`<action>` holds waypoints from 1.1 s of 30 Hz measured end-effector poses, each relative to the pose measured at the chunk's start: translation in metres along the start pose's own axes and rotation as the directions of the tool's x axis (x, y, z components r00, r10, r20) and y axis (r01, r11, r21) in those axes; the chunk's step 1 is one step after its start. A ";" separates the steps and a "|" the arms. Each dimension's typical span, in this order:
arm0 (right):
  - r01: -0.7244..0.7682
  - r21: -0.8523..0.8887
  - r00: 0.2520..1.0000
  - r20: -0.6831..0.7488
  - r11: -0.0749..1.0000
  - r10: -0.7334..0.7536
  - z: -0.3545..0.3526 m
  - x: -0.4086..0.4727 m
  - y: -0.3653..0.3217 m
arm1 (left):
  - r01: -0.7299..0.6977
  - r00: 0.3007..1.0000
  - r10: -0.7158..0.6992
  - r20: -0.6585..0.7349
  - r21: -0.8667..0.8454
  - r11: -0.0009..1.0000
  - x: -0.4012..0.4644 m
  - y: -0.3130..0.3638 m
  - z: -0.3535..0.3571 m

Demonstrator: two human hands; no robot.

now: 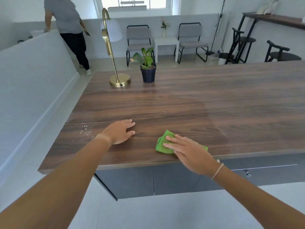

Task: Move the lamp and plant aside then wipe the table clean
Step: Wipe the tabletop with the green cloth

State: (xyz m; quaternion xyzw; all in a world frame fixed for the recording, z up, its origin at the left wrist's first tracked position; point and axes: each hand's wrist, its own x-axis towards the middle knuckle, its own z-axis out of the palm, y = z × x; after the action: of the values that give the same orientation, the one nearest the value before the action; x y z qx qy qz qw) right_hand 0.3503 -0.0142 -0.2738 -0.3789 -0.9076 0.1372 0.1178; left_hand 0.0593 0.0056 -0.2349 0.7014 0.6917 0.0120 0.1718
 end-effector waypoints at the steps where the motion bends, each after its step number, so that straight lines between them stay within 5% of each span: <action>1: -0.052 -0.004 0.999 -0.001 0.999 0.052 -0.006 0.000 0.013 | -0.003 1.000 0.003 -0.001 -0.004 1.000 0.000 -0.001 0.000; 5: -0.324 -0.005 0.945 -0.043 0.946 0.324 -0.018 0.040 0.025 | -0.011 1.000 0.011 -0.006 -0.014 1.000 -0.001 0.000 0.003; 11: -0.174 -0.027 0.985 -0.017 0.984 0.174 0.019 0.060 -0.036 | -0.015 1.000 0.015 -0.009 0.003 1.000 -0.001 -0.001 0.002; 15: -0.266 0.297 0.964 0.104 0.917 0.246 -0.003 0.062 -0.030 | 0.000 1.000 0.000 -0.014 -0.018 1.000 -0.004 0.004 0.004; 17: -0.301 0.379 0.949 0.029 0.875 0.313 -0.020 0.063 -0.014 | 0.002 0.998 -0.005 -0.067 -0.053 0.999 -0.006 0.009 0.004; 23: -0.536 0.122 0.836 -0.056 0.835 0.545 -0.037 0.053 0.058 | -0.099 0.972 0.057 -0.227 -0.178 0.979 -0.010 0.056 0.003; 33: -0.531 0.004 0.844 -0.090 0.848 0.529 -0.025 0.047 0.071 | -0.061 0.994 0.066 -0.082 0.056 0.997 -0.012 0.131 0.042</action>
State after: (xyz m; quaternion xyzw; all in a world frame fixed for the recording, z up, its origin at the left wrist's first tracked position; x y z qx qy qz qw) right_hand 0.3724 0.0718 -0.2696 -0.6214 -0.7631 0.1383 0.1111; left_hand 0.1962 -0.0131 -0.2376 0.7262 0.6757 0.0285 0.1232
